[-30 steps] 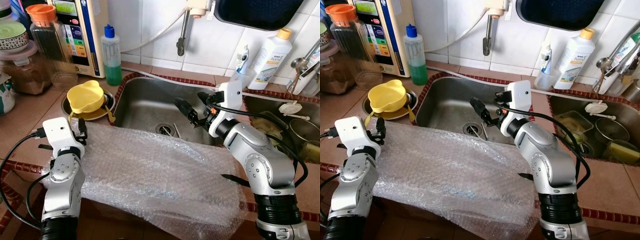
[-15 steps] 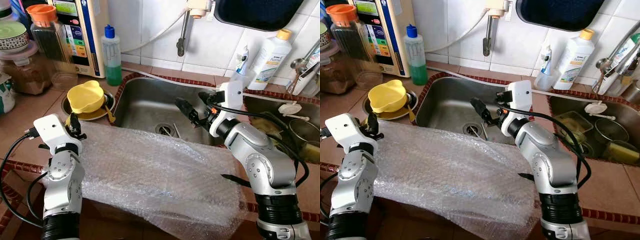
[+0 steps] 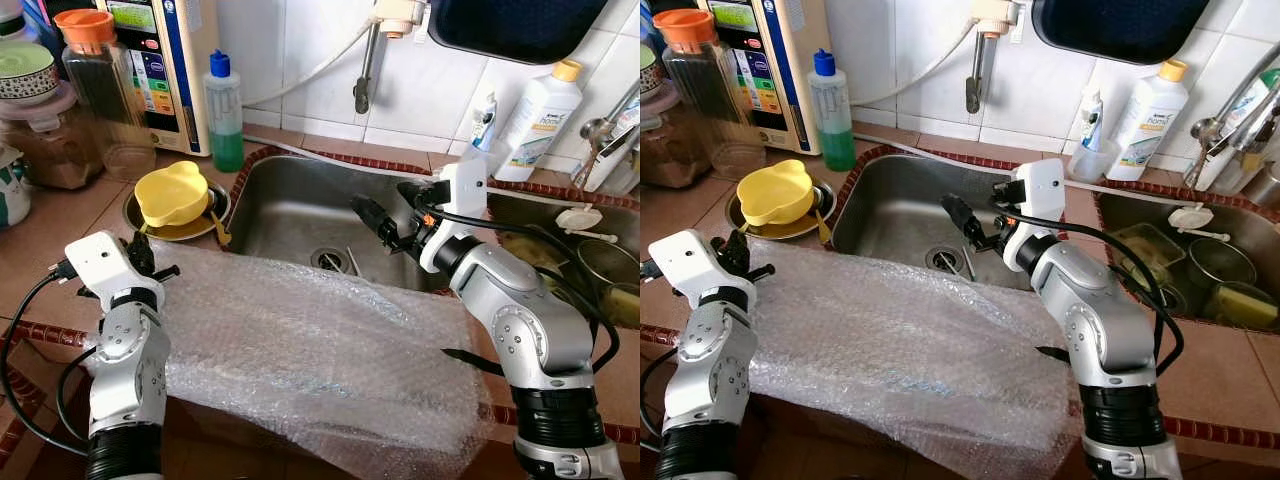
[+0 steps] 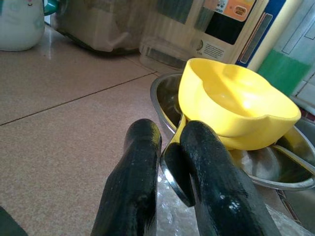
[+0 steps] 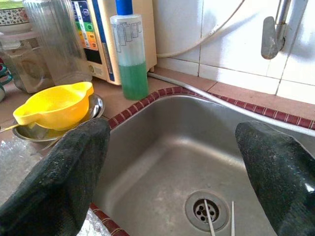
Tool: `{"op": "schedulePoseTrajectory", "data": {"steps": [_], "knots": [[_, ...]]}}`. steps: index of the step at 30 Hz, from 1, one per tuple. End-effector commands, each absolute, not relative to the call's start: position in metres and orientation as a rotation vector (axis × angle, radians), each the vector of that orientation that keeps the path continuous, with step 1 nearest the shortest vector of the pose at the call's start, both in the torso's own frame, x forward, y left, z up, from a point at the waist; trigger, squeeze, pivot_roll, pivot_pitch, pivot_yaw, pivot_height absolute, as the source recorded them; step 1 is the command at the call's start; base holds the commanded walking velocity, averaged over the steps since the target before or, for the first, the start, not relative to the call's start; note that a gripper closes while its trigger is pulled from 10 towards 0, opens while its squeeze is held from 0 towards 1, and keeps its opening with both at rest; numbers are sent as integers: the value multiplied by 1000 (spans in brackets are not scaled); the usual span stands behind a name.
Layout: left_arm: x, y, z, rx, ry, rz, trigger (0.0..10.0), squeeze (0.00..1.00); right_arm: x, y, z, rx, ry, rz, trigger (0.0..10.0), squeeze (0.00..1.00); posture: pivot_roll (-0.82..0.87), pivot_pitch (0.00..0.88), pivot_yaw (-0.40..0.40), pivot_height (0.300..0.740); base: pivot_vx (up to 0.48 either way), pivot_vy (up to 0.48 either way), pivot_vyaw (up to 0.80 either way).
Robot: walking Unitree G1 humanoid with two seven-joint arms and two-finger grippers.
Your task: Kitchen organization
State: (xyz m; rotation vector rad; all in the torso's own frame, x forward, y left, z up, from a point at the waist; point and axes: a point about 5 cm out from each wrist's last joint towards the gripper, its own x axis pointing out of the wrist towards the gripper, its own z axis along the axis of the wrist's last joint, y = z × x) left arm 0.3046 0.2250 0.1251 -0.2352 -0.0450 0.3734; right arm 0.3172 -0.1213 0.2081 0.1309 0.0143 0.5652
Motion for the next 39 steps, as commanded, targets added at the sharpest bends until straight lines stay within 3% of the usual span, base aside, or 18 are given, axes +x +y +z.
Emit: {"op": "schedulePoseTrajectory", "data": {"steps": [1,13,26,31,39], "knots": [[308,222,129,-249,-60,374,0,0,318,-127,214,134,-8,555,10000,0,51,11,-78,740,0,0,0],[308,226,132,-238,-73,409,0,0,309,-117,215,152,-10,660,10000,0,48,11,-80,740,0,0,0],[307,223,143,-259,-54,422,0,0,310,-119,215,137,-9,651,10000,0,49,11,-83,740,0,0,0],[307,216,166,-68,-139,341,0,0,311,-119,216,137,-10,648,10000,0,53,10,-83,740,0,0,0],[304,221,167,19,-136,365,0,0,310,-117,216,138,-10,649,10000,0,51,10,-83,740,0,0,0]]}}
